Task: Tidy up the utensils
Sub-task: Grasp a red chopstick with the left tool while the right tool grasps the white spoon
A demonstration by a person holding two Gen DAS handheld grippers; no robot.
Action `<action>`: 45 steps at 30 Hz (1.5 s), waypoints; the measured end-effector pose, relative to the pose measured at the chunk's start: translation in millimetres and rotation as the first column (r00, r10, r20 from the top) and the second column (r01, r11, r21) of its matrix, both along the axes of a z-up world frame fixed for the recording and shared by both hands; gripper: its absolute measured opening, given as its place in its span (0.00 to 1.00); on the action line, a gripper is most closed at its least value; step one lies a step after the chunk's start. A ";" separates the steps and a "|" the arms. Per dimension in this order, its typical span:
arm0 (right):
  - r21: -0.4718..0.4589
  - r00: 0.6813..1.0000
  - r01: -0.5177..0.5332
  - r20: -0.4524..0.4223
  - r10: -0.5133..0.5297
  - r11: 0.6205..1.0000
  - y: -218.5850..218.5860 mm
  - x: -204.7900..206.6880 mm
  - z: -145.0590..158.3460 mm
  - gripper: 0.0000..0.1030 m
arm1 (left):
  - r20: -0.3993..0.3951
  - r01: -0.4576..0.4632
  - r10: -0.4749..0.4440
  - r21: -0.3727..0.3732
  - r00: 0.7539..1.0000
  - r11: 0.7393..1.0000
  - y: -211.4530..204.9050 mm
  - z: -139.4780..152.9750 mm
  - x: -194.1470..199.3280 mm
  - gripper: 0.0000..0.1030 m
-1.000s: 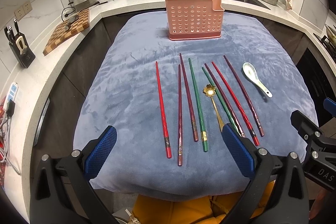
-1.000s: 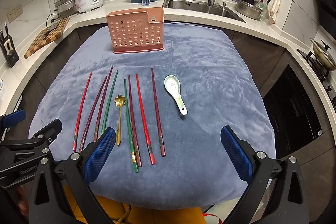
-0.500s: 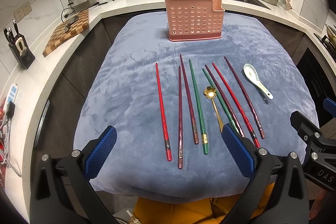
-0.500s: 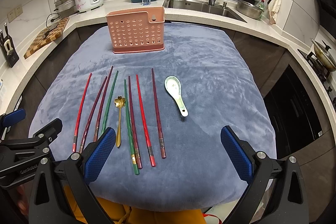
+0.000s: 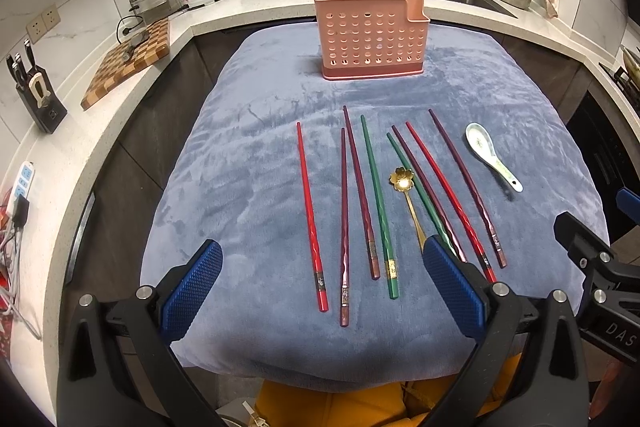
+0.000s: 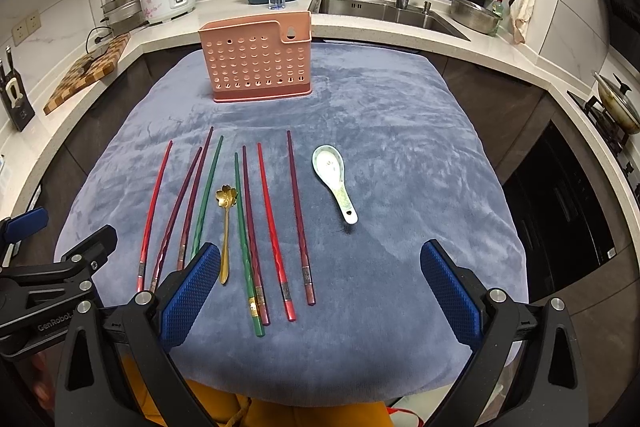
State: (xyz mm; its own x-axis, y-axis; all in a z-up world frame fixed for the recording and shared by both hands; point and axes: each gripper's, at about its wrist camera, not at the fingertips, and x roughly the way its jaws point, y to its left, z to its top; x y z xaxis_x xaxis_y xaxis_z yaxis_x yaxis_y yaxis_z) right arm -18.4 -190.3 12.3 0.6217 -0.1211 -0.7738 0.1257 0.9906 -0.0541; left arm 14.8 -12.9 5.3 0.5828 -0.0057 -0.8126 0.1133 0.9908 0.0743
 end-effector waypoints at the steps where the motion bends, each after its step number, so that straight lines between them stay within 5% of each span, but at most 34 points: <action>1: 0.000 1.000 0.000 -0.001 0.000 1.000 -0.1 0.2 -0.2 0.93 | 0.001 0.000 0.000 0.001 1.000 1.000 0.4 -0.2 1.5 0.93; 22: 0.056 1.000 0.021 -0.002 -0.021 0.998 -31.5 57.8 -29.0 0.92 | -0.007 -0.058 0.058 -0.034 0.998 0.998 20.2 -30.4 45.3 0.93; 32: 0.083 0.997 0.035 -0.075 -0.029 0.996 -53.7 95.1 -74.9 0.64 | -0.105 -0.125 0.116 -0.079 0.988 0.989 57.5 -75.6 60.0 0.76; 45: 0.092 0.987 0.022 -0.160 -0.008 0.996 -57.9 117.2 -111.5 0.27 | -0.212 -0.035 0.012 -0.105 0.977 0.994 41.5 -115.3 57.6 0.53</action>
State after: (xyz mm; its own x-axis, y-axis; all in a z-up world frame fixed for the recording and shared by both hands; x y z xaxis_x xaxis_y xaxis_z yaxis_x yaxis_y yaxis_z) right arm 98.8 -248.1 -99.2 0.4884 -0.0522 -0.8711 0.1378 0.9903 0.0179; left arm 72.4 28.6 -110.0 0.3992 -0.0876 -0.9127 0.0914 0.9943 -0.0555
